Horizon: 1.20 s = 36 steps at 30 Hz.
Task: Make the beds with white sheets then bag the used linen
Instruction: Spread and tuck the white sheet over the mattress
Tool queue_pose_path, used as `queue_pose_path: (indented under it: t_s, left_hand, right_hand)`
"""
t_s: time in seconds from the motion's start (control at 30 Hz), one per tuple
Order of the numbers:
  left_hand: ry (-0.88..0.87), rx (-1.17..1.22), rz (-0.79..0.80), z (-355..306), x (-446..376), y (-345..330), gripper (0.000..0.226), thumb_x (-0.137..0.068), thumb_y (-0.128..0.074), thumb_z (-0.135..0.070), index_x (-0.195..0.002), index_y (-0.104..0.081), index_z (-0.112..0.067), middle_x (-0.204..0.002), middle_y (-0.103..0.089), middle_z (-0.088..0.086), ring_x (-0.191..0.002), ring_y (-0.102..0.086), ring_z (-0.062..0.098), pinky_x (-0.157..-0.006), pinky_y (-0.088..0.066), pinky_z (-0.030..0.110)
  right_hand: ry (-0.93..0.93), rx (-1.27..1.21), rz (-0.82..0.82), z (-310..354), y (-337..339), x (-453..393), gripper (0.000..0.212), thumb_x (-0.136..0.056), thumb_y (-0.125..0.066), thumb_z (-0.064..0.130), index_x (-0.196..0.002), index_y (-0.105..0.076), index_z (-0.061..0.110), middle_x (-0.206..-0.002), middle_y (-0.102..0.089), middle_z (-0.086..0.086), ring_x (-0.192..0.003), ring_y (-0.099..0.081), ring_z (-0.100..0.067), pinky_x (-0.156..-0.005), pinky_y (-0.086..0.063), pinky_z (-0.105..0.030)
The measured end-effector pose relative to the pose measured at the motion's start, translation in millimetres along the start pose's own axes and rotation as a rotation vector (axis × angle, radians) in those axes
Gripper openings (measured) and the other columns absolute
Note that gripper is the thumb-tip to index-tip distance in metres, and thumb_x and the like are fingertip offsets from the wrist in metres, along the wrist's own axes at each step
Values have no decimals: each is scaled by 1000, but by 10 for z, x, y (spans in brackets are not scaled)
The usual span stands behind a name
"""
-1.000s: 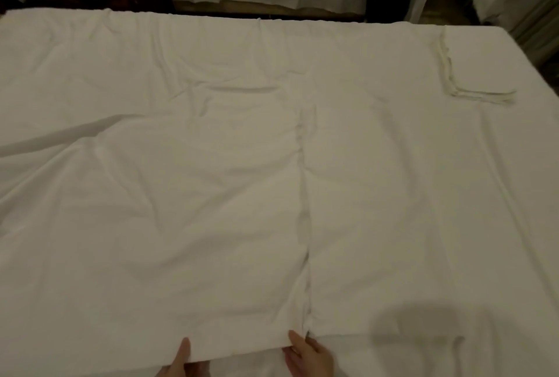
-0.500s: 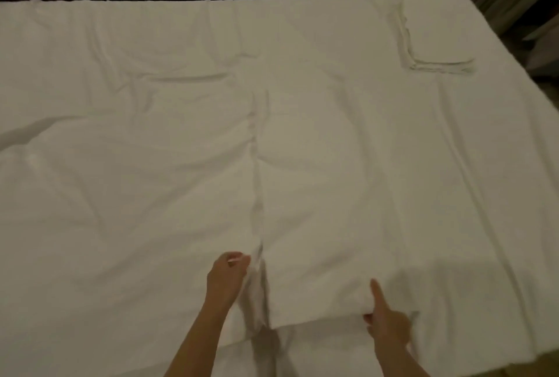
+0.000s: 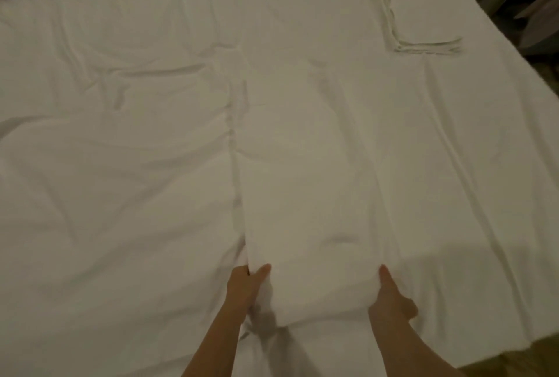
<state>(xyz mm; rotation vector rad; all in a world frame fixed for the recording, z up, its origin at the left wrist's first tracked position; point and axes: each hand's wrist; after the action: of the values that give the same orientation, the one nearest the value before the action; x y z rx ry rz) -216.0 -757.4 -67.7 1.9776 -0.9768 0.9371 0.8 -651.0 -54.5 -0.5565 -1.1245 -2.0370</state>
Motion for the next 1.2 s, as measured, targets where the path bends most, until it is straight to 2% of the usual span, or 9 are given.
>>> queue_pose_path:
  t_s: [0.2,0.33,0.47,0.57,0.77,0.9,1.03,1.13,1.2]
  left_hand:
    - [-53,-43,-13,189,221,-135,18,-90,-67,-24,-89,-65,-6,-91,-69,13,-83,-63,25,-69,-45,30]
    - [-145,-189,-31,168,262,-74,21,-91,-64,-21,-102,-65,-3,-95,-65,10,-90,-61,24,-70,-38,25]
    - [-209,-218,-89,150,317,-17,37,-90,-66,-20,-120,-53,-4,-118,-63,10,-110,-57,26,-74,-33,20]
    - [-193,-293,7,292,339,-60,43,-90,-66,-27,-125,-56,-5,-123,-63,11,-112,-58,27,-80,-39,24]
    - [-143,-340,-20,508,362,-90,23,-87,-69,-33,-89,-65,-10,-85,-65,6,-81,-61,21,-68,-46,28]
    - [-91,-653,-10,241,325,36,29,-81,-74,-40,-72,-63,-15,-61,-63,-3,-71,-65,20,-65,-46,23]
    - [-325,-321,-418,-321,351,-19,51,-87,-68,-35,-128,-51,-10,-122,-63,10,-115,-58,28,-95,-45,35]
    - [-446,-393,-326,-666,226,-249,70,-96,-55,-39,-151,-25,-8,-157,-27,12,-143,-29,27,-116,-23,36]
    - [-325,-474,-190,-764,96,-418,76,-99,-43,-47,-154,-9,-7,-162,-5,10,-149,-8,25,-119,-11,36]
  right_hand:
    - [12,-206,-104,-77,151,-92,62,-66,-88,25,-110,-50,4,-109,-57,-13,-92,-54,-24,-95,-50,-45]
    - [103,-156,-62,-115,309,-152,48,-70,-84,14,-102,-48,9,-97,-55,-11,-91,-52,-24,-96,-49,-49]
    - [185,-10,0,31,487,-209,75,-75,-81,16,-134,-36,5,-130,-50,-22,-113,-53,-33,-101,-43,-42]
    - [311,238,79,156,536,-261,65,-78,-79,24,-131,-47,3,-131,-53,-22,-118,-53,-37,-100,-43,-42]
    - [560,517,288,579,323,-345,45,-85,-71,34,-114,-66,0,-115,-67,-17,-110,-60,-34,-97,-45,-38]
    - [581,699,484,851,277,-582,32,-83,-73,26,-104,-70,2,-108,-69,-15,-104,-63,-31,-94,-48,-37]
    - [552,706,648,1244,20,-705,30,-82,-74,32,-101,-66,9,-108,-69,-15,-101,-65,-31,-93,-52,-47]
    - [601,661,728,1511,-346,-607,46,-84,-70,39,-116,-62,6,-117,-65,-13,-107,-62,-30,-95,-51,-47]
    - [634,671,753,1636,-558,-560,60,-83,-68,47,-126,-57,6,-124,-61,-12,-113,-59,-30,-99,-48,-47]
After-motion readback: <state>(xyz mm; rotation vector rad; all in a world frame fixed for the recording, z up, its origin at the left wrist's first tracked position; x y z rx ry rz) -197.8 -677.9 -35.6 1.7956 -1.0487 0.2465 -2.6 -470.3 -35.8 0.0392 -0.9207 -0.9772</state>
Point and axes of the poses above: each hand's wrist, its own x-axis away from the middle knuckle, its own y-axis out of the back of the hand, z = x × y
